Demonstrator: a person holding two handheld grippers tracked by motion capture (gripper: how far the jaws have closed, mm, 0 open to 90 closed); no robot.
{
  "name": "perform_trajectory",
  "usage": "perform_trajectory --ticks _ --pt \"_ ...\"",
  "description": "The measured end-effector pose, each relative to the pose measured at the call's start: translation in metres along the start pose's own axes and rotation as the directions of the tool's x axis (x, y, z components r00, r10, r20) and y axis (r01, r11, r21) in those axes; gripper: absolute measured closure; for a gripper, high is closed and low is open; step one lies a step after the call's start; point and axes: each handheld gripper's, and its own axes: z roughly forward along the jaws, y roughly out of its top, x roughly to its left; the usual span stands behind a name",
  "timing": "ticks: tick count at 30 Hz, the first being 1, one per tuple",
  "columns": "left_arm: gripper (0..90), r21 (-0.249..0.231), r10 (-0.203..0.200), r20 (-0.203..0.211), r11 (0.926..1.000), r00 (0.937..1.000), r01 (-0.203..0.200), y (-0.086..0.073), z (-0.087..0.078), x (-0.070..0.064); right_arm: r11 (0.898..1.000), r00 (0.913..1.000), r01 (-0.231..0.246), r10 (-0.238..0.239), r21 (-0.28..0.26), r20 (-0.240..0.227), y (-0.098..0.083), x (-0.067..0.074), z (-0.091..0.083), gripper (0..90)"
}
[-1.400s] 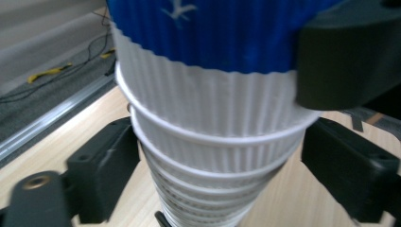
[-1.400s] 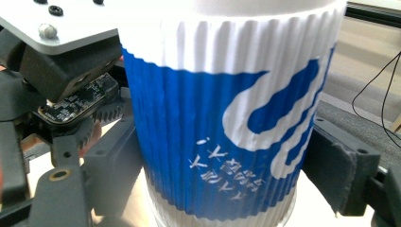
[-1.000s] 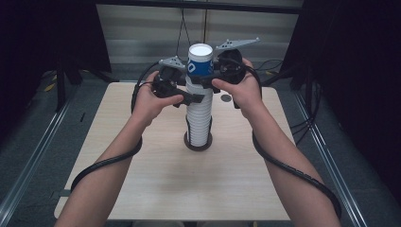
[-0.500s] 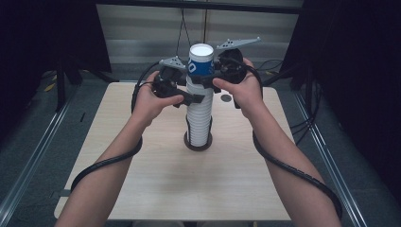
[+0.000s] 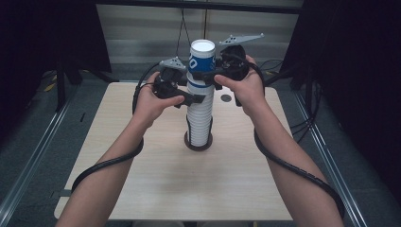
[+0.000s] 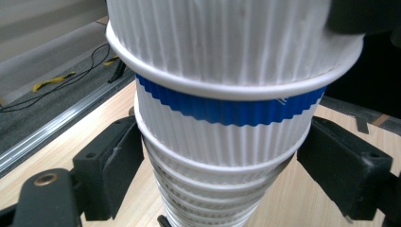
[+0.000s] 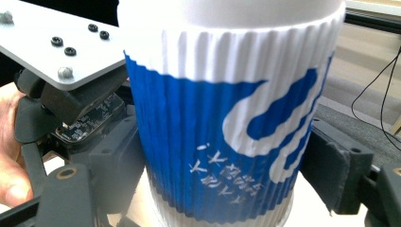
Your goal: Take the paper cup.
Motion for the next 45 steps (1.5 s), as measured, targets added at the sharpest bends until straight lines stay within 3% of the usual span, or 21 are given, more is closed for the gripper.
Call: perform_trajectory --ticks 4,27,45 --pt "15.2 0.005 0.000 0.002 1.0000 1.0000 0.000 0.000 -0.001 0.001 1.000 1.0000 -0.002 0.002 -0.022 -0.003 0.002 0.001 -0.002 22.3" --pt "15.4 -0.013 -0.030 0.010 0.9995 0.9995 0.030 -0.003 -0.001 0.002 0.999 1.0000 -0.006 0.005 -0.039 -0.006 0.007 0.000 -0.006 23.7" --pt "15.1 0.010 -0.044 0.023 0.9990 0.9988 0.044 -0.009 -0.001 0.002 0.999 0.9998 -0.011 0.010 -0.053 -0.017 0.013 -0.002 -0.013 23.2"
